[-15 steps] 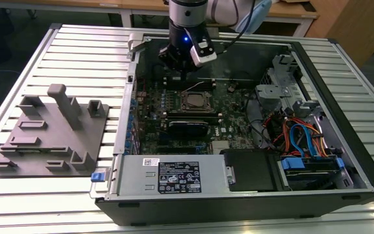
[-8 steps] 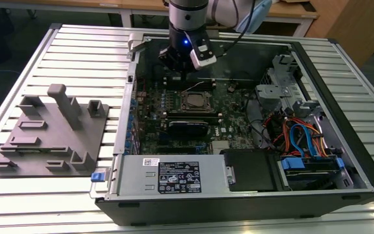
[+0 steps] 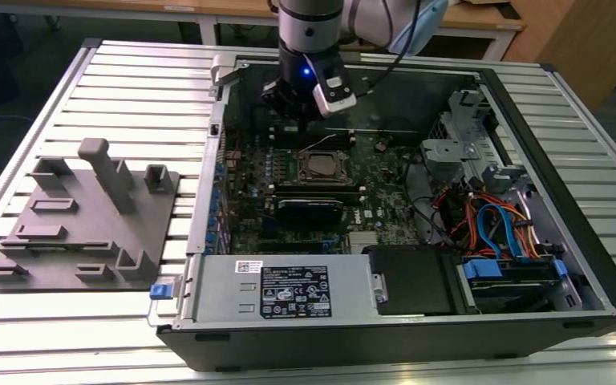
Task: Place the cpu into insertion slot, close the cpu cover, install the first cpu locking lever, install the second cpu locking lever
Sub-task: 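Install the first cpu locking lever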
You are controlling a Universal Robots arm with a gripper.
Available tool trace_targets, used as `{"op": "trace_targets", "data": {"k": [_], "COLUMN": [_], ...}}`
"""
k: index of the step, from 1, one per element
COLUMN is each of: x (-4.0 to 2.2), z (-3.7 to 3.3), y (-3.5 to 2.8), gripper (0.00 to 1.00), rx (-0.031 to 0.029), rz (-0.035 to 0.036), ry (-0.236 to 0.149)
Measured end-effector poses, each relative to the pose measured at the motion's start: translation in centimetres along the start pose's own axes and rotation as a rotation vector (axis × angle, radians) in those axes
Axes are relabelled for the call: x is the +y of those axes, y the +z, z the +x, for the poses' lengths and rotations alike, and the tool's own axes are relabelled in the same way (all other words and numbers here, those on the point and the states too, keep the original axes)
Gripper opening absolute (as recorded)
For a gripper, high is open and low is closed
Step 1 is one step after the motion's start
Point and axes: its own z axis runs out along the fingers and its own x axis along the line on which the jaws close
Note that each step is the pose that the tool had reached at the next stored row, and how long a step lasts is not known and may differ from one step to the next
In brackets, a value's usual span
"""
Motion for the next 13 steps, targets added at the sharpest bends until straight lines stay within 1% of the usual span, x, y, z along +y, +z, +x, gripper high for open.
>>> {"op": "trace_targets", "data": {"k": [5,7,13], "x": [0.03,0.05,0.06], "z": [-0.54,-1.09,-1.58], "y": [0.24,0.53,1.00], "gripper": [0.11,0.11,0.11], "rx": [-0.0001,-0.0001,0.0003], "rz": [0.0000,0.0000,-0.0001], "ry": [0.000,0.000,-0.004]}}
